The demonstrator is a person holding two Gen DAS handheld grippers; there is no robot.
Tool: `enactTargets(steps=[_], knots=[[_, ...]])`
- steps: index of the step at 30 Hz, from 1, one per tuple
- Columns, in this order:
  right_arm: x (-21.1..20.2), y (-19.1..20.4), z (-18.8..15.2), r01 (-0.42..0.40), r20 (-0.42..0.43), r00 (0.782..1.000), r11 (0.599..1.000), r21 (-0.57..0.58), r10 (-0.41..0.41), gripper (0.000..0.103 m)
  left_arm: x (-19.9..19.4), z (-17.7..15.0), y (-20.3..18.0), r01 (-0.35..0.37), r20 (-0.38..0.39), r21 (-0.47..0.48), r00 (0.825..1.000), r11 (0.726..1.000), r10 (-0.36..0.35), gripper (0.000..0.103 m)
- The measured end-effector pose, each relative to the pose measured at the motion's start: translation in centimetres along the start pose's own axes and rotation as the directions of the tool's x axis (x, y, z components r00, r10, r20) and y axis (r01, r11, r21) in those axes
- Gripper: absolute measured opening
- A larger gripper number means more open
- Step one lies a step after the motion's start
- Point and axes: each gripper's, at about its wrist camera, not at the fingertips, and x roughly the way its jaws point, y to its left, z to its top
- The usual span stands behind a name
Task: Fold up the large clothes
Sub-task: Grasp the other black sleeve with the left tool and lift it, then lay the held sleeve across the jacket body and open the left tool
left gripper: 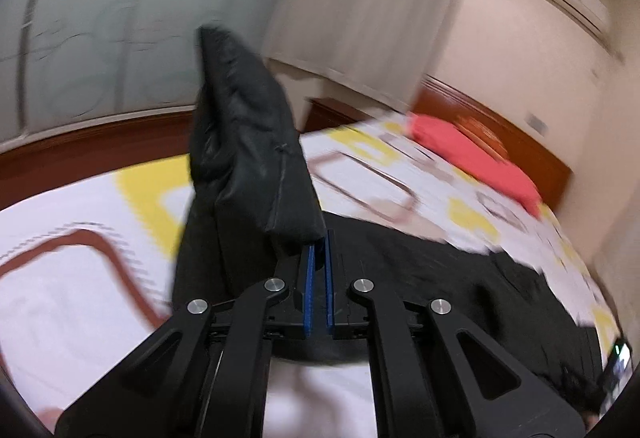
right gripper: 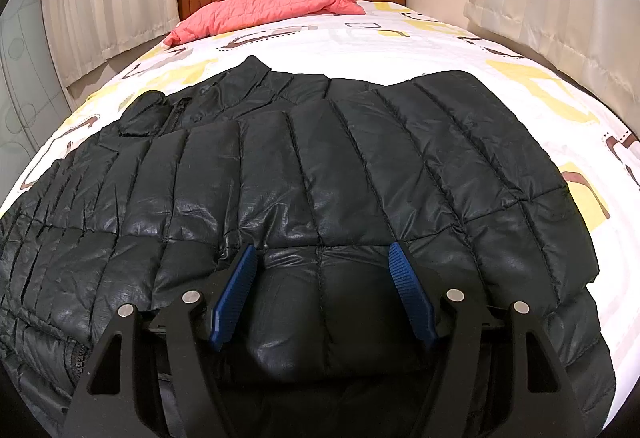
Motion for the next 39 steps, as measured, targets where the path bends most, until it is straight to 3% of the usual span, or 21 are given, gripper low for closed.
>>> enactTargets(steps=[7,12,18,22,28,31,33,36,39], knots=[[0.1,-0.3,0.2,-0.01,0.001,1.0,1.0,0.006,0.01,0.068,1.7,-3.8,-11.3,0.152,-0.126,0.159,0.983,0.976,-0.132,0.004],[0.2,-0.3,0.2,-0.012,0.003,1.0,1.0,0.008,0.012,0.068,3.8,-7.5,-16.0,0.218,-0.208,0.235,0.963,0.947,-0.17,0.004],[0.1,-0.3,0.1,-0.01,0.003,1.0,1.0,0.008,0.01,0.068,5.4,-11.7,-18.3,0.234,-0.304,0.307,0.943,0.923,-0.138,0.004],[0.1,-0.3,0.1,-0.009,0.004,1.0,1.0,0.008,0.009,0.068,5.8,-12.2,-17.7,0.226,-0.324,0.306,0.938,0.925,-0.122,0.004],[0.1,-0.4,0.2,-0.004,-0.001,1.0,1.0,0.005,0.004,0.07,5.8,-11.9,-17.5,0.243,-0.349,0.285,0.927,0.927,-0.135,0.013],[0.2,-0.3,0.4,-0.004,-0.01,1.0,1.0,0.002,0.004,0.071,4.6,-11.4,-16.8,0.268,-0.375,0.258,0.913,0.928,-0.16,0.032],[0.0,0.0,0.8,0.0,-0.017,1.0,1.0,-0.002,0.0,0.071,3.2,-10.7,-15.9,0.29,-0.374,0.238,0.908,0.927,-0.188,0.073],[-1.5,1.4,1.3,0.01,0.003,1.0,0.999,-0.032,-0.01,0.071,1.0,-9.3,-14.2,0.306,-0.332,0.25,0.918,0.919,-0.215,0.074],[-3.7,3.9,1.6,-0.052,0.035,0.998,0.997,-0.05,0.054,0.071,0.2,-8.0,-12.2,0.275,-0.294,0.248,0.935,0.929,-0.199,0.074]])
